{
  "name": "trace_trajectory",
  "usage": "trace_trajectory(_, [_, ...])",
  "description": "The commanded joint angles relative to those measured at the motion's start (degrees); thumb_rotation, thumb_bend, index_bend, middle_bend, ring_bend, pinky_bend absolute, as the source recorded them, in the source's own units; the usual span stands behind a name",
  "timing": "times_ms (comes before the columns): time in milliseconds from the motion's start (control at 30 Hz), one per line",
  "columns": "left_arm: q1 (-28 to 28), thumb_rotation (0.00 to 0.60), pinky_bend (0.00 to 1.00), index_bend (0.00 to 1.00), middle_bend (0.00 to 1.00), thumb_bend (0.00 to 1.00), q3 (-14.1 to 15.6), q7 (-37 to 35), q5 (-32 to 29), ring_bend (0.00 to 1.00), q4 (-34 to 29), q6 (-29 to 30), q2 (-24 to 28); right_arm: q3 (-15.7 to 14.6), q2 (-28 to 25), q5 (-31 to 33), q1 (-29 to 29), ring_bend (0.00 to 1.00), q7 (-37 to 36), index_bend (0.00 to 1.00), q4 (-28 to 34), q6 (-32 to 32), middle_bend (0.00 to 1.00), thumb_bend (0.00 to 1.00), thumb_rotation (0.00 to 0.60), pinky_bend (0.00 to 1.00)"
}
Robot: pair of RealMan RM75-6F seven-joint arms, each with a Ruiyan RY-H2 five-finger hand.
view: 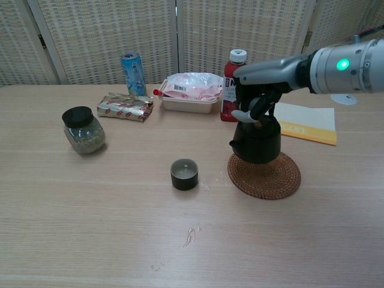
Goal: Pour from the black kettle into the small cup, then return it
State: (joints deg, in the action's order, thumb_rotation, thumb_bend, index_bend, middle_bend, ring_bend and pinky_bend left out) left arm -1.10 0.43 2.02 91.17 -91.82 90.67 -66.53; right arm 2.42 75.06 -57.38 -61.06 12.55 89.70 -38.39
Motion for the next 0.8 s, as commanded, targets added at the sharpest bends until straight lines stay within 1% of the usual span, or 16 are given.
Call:
trace_trajectory(33, [0.0, 0.600, 0.00, 0.17, 0.00, 0.25, 0.1, 0.0, 0.0, 0.06, 0.0, -0.1, 0.0, -0.4, 0.5, -2.9, 2.0, 0.91, -2.8, 1.00, -1.7, 0.7, 1.00, 0.51, 0.441, 0.50])
trace_trajectory(167, [0.1, 0.600, 0.00, 0.17, 0.00, 0.25, 0.1, 0.1, -0.1, 0.06, -0.1, -0.1, -0.1, -0.8, 1.6, -5.4, 3.5, 0.91, -5.2, 1.00, -3.9, 1.2, 1.00, 0.50, 0.440, 0.50])
trace_trajectory(300, [0.2, 0.600, 0.00, 0.17, 0.00, 0.25, 0.1, 0.1, -0.2, 0.06, 0.0, -0.3, -0.1, -0.9, 2.7, -7.8, 4.9, 0.91, -7.8, 1.00, -6.2, 1.3, 1.00, 0.45, 0.440, 0.50])
trace_trajectory(400, [0.3, 0.600, 0.00, 0.17, 0.00, 0.25, 0.1, 0.2, -0.2, 0.06, 0.0, -0.5, -0.3, -0.9, 3.6, -9.3, 5.7, 0.91, -9.8, 1.00, -7.8, 1.7, 1.00, 0.35, 0.440, 0.50])
trace_trajectory(467, [0.4, 0.600, 0.00, 0.17, 0.00, 0.25, 0.2, 0.2, -0.2, 0.06, 0.0, -0.6, -0.4, -0.8, 4.1, -10.2, 6.1, 0.91, -10.9, 1.00, -8.6, 1.9, 1.00, 0.26, 0.440, 0.50])
trace_trajectory(667, [0.5, 0.600, 0.00, 0.17, 0.00, 0.25, 0.2, 0.5, -0.3, 0.06, -0.1, -0.7, -0.4, -0.5, 5.5, -13.1, 7.0, 0.91, -13.6, 1.00, -11.5, 2.1, 1.00, 0.06, 0.437, 0.50])
trace_trajectory(733, [0.5, 0.600, 0.00, 0.17, 0.00, 0.25, 0.2, 0.6, -0.4, 0.06, -0.1, -0.8, -0.4, -0.3, 5.9, -13.7, 7.1, 0.91, -14.2, 1.00, -12.2, 2.3, 1.00, 0.02, 0.433, 0.50])
trace_trajectory(800, [0.4, 0.600, 0.00, 0.17, 0.00, 0.25, 0.3, 0.6, -0.4, 0.06, -0.2, -0.8, -0.4, -0.3, 6.1, -14.2, 7.1, 0.91, -14.3, 1.00, -12.7, 2.5, 1.00, 0.01, 0.429, 0.50])
